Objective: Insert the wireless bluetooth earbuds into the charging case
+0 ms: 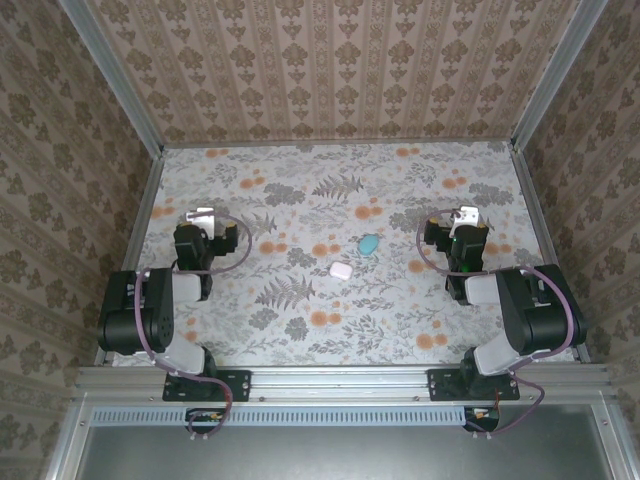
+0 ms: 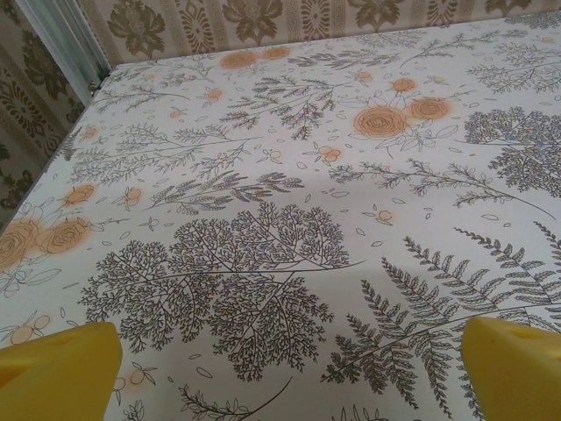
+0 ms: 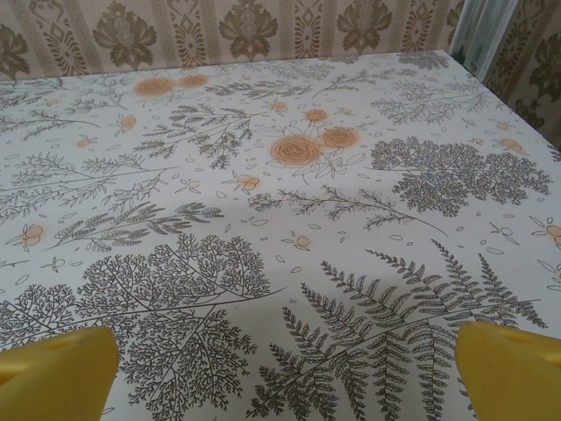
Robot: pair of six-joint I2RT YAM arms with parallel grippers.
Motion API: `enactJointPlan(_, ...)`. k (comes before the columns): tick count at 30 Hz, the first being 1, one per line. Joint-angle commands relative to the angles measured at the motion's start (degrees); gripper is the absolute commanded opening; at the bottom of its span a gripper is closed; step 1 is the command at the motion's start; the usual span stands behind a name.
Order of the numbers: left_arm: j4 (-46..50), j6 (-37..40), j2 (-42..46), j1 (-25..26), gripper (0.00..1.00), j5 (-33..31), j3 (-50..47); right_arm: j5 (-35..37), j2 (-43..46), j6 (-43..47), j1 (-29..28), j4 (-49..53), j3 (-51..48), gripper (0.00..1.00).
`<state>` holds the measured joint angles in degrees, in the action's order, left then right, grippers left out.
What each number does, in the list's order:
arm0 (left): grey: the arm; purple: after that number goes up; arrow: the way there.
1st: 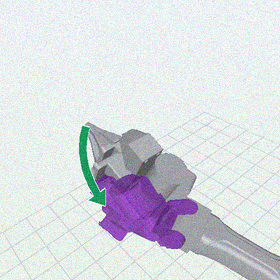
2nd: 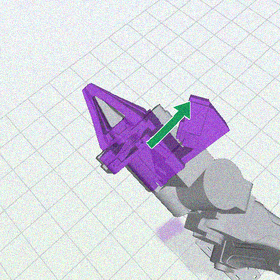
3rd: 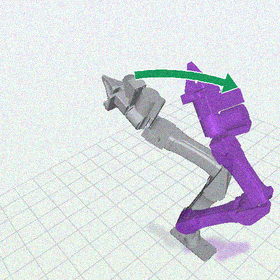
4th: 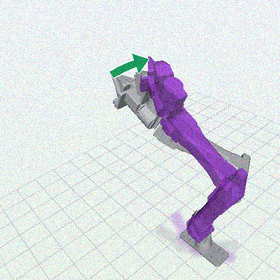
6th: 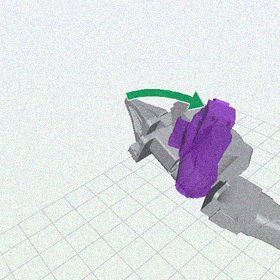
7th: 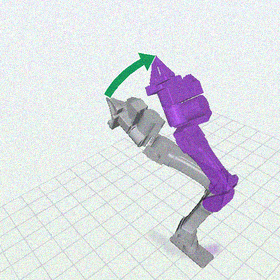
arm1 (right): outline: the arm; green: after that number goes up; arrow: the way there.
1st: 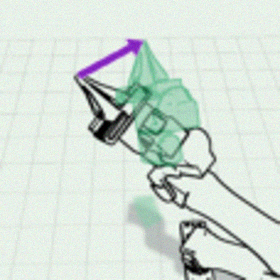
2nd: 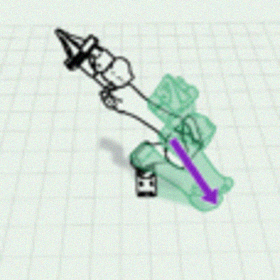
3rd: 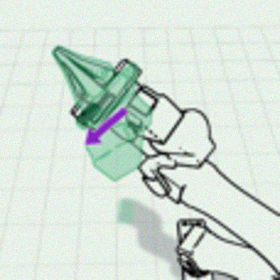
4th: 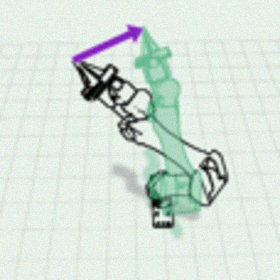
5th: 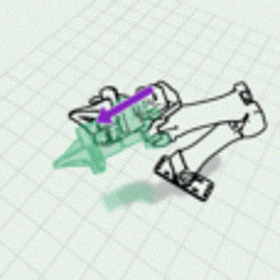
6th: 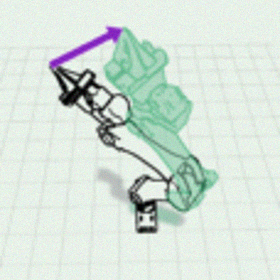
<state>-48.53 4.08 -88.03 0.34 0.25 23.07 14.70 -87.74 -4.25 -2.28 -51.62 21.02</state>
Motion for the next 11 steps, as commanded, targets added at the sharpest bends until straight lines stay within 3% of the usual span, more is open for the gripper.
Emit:
enactJointPlan(1,0.7,-1.1,0.2,0.0,1.0,0.8,0.5,-0.2,0.1,0.0,-0.2,-0.3,0.8,1.0)
enactJointPlan(11,0.7,-1.1,0.1,0.0,1.0,0.8,0.5,-0.9,-0.1,0.7,-0.5,0.2,1.2,1.0)
